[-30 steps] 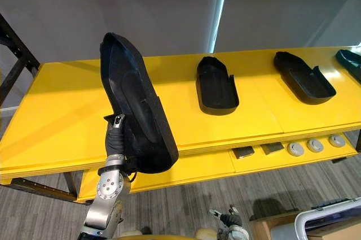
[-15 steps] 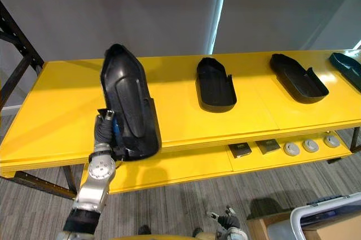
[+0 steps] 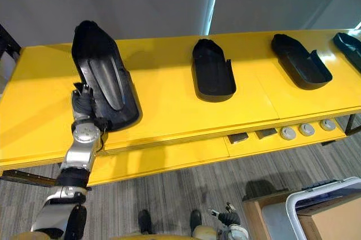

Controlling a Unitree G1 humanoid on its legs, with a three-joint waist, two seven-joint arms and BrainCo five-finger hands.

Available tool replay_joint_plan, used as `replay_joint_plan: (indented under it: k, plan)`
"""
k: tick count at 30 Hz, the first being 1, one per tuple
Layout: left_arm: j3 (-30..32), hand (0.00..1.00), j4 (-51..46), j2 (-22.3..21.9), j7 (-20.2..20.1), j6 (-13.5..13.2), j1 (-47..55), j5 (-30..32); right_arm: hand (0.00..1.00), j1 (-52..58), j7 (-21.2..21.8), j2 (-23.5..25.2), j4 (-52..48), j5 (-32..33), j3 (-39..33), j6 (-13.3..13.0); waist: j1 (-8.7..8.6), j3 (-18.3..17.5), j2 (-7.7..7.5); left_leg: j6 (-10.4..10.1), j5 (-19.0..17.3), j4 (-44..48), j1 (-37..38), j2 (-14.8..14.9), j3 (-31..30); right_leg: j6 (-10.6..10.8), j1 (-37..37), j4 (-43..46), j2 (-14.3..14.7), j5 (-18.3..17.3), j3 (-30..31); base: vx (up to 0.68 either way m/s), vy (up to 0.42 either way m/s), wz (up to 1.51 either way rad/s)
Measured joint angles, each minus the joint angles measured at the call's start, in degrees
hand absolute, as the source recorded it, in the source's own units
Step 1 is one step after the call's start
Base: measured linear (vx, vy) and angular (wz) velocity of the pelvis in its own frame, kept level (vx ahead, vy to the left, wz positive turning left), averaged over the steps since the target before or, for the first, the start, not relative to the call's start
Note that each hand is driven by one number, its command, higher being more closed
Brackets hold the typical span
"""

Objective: Walk over and take plastic housings, then place them on the shelf

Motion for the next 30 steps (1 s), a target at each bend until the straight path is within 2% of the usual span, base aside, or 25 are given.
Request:
replay_joint_plan:
  k: [6, 19, 23, 25, 27, 29, 30]
  plan:
    - [-0.4, 0.00, 2.3, 0.7, -1.4, 0.6, -4.9, 0.1, 0.00, -0.6, 0.5, 0.0, -0.8, 0.1, 0.0, -0.2, -0.15, 2.3, -0.10, 0.0, 0.0, 0.0, -0.1, 0.1, 0.2, -0.7, -0.1, -0.6, 0.1, 0.5, 0.1, 0.02, -0.006, -0.04]
    - [0.1, 0.00, 4.9, 1.1, -1.2, 0.9, -6.6, -1.7, 0.00, -0.6, 1.1, -0.1, -1.0, 0.1, -0.1, -0.2, -0.05, 2.6, 0.15, 0.0, 0.0, -0.4, -0.2, 0.1, 0.1, -0.5, -0.5, -0.4, 0.1, 0.6, 0.3, -0.06, 0.004, -0.02]
    - [-0.8, 0.00, -8.9, 1.0, 0.1, 0.8, -3.8, -1.5, 0.00, -0.6, 1.2, -0.2, -0.9, 0.5, -0.1, -0.4, 0.07, 3.1, 0.19, 0.0, 0.1, -0.1, -0.3, 0.1, 0.0, -0.5, -0.5, -0.4, 0.1, 0.6, 0.6, 0.01, 0.000, 0.00]
    - [-2.6, 0.00, -21.5, 0.4, 1.1, -1.0, -0.2, 0.5, 0.00, -0.6, 1.2, -0.2, -0.5, 0.8, -0.1, -0.5, 0.33, 3.2, 0.21, 0.0, 0.1, 0.0, -0.3, 0.1, -0.1, -0.5, -0.4, -0.4, 0.1, 0.6, 0.7, 0.01, 0.000, 0.02]
    - [-4.0, 0.00, -30.6, -2.6, 1.3, -2.9, 3.6, 2.8, 0.00, -0.6, 1.2, -0.2, 0.1, 1.3, -0.2, -0.9, 0.71, 3.2, 0.26, 0.0, 0.1, 0.0, 0.0, 0.1, -0.3, -0.5, 0.1, -0.5, 0.1, 0.6, 0.7, 0.00, 0.000, 0.06]
    - [-6.0, 0.00, -35.9, -4.5, 1.2, -4.2, 7.5, 5.0, 0.00, -0.5, 1.2, -0.2, 0.3, 1.3, -0.2, -1.1, 1.16, 3.2, 0.36, 0.0, 0.1, 0.0, 0.2, 0.1, -0.4, -0.5, 0.4, -0.5, 0.1, 0.6, 0.9, 0.00, 0.000, 0.04]
    - [-7.2, 1.00, -38.9, -5.5, 1.1, -4.7, 10.3, 6.3, 0.00, -0.5, 1.2, -0.2, 0.4, 1.3, -0.2, -1.2, 1.32, 3.3, 0.44, 0.0, 0.1, 0.0, 0.3, 0.1, -0.5, -0.5, 0.5, -0.5, 0.1, 0.6, 0.9, 0.00, 0.000, 0.05]
